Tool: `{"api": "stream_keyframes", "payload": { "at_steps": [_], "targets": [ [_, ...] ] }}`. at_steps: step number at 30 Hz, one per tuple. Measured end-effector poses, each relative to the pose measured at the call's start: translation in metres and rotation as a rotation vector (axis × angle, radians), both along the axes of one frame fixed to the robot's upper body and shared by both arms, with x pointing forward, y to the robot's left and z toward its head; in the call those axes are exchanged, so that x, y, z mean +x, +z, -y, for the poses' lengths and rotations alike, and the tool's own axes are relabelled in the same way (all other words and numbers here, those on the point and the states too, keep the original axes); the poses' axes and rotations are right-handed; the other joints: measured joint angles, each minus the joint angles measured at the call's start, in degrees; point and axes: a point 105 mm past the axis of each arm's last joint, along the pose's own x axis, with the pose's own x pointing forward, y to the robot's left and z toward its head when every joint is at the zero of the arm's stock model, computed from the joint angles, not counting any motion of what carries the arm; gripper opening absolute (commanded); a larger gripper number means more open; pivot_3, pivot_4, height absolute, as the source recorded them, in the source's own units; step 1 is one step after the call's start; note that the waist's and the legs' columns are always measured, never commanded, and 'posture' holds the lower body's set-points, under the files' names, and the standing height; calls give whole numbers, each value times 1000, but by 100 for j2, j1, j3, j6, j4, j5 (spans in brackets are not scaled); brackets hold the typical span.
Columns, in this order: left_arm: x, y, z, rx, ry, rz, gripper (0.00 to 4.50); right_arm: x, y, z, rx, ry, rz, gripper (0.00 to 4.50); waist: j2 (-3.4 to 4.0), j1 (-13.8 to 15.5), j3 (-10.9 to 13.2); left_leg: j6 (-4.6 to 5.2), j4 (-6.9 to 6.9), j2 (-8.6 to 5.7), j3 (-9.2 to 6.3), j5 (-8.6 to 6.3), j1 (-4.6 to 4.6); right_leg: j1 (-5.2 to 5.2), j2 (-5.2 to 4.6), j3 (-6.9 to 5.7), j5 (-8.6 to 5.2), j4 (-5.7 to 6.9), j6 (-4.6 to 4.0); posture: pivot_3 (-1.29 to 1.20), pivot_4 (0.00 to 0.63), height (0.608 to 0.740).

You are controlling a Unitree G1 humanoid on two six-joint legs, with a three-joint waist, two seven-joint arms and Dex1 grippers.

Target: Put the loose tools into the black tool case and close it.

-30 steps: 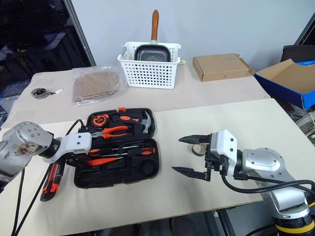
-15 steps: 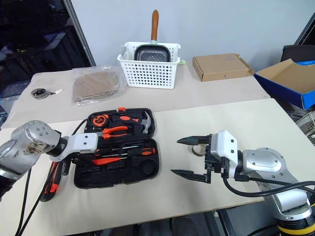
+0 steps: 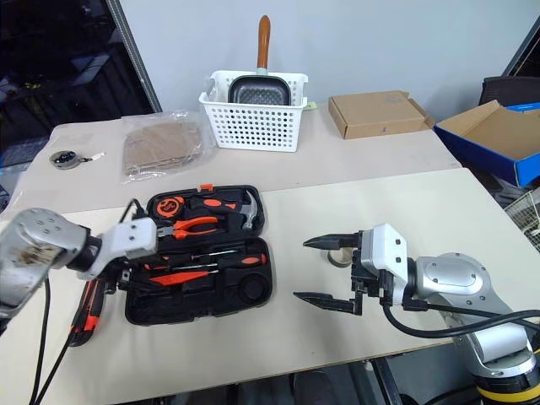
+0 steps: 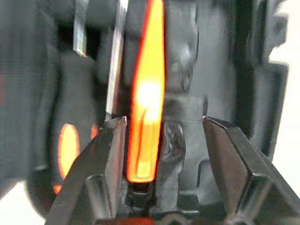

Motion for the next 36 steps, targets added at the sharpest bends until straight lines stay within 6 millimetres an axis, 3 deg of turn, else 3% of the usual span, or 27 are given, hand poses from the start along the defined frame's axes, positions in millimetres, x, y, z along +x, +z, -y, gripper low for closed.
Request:
{"api": "stream_keyframes", "payload": {
  "at_steps": [2,6,10,14,22,36],
  "targets": [
    [1,13,6,-127,35,53,1313,3,0,0,5,-3,-1,4500,0,2,0,0,0,0,1,0,0,1,0,1,0,0,0,0,150,740],
    [0,1,23,-269,57,63,47,7,1,-3,12,8,0,4500,0,5,-1,0,0,0,-1,0,0,3,-1,1,1,1,-1,0,150,740],
    [6,-16,42,-382,110,100,47,8,0,-3,12,9,-9,4500,-4,56,-2,0,3,-2,-1,0,-1,8,-4,4,4,2,-1,0,150,740],
    [2,-36,48,-431,166,99,47,8,0,-3,9,6,-8,4500,-8,56,-4,-1,3,-2,-1,0,1,3,-4,5,7,-1,-1,0,150,740],
    [2,-63,33,-432,223,185,47,7,-1,-2,6,-5,-5,4500,-3,82,-13,-3,3,-3,-1,1,17,48,-7,3,8,-1,1,0,150,740],
    [-8,-84,10,-431,269,290,47,7,0,-2,-1,-2,0,4500,37,57,-40,-4,0,-3,6,1,98,116,-5,11,4,-2,3,0,150,740]
  ]
}}
